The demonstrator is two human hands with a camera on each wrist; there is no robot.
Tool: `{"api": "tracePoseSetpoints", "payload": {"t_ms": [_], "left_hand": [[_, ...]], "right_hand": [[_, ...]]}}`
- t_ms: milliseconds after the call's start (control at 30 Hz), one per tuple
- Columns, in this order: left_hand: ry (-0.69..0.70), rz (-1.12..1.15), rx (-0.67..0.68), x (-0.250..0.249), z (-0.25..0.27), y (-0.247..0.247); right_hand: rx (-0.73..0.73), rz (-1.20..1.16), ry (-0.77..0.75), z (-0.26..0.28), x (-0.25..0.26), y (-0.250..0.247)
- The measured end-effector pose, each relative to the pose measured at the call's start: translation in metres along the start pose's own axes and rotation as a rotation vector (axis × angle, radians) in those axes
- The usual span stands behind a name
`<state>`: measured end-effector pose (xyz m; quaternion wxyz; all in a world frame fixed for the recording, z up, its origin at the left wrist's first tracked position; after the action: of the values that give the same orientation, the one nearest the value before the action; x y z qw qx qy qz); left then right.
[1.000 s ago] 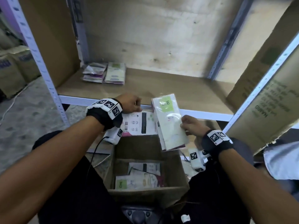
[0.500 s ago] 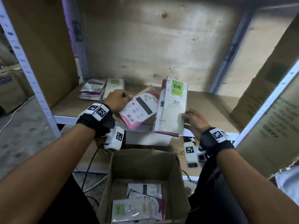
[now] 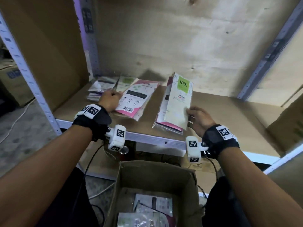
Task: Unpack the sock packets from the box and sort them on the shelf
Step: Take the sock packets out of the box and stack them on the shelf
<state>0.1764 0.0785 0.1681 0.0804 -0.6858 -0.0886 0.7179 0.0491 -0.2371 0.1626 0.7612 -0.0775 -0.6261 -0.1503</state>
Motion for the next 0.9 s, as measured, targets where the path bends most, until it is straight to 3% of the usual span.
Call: {"api": "tracePoseSetpoints", "payload": {"t_ms": [533,800,900], "left_hand": [[0.002,-0.387,-0.219,-0.001,-0.099,-0.056],[-0.096,-0.315,-0.349,0.018,-0.133,-0.085],[-0.103,-0.282,-0.365,0.027,-0.141,-0.088]], "right_hand": [[0.1,0.06,0.097,-0.108,0.021,0.122],[0.141,0.126,0.135,-0.156,0.026,0.181],[0.123,0.293,0.126,-0.174,0.023,0.196]]}}
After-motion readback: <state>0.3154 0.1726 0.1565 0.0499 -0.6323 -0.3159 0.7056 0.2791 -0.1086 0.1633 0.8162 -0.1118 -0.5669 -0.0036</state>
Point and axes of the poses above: each hand's wrist, its own z-axis away from the middle knuckle, its own y-axis out of the palm, x = y × z, the point moved 4 cm from there along -z, towards the middle knuckle, and after that the axes turned 3 degrees about z, right-handed, at the moved point
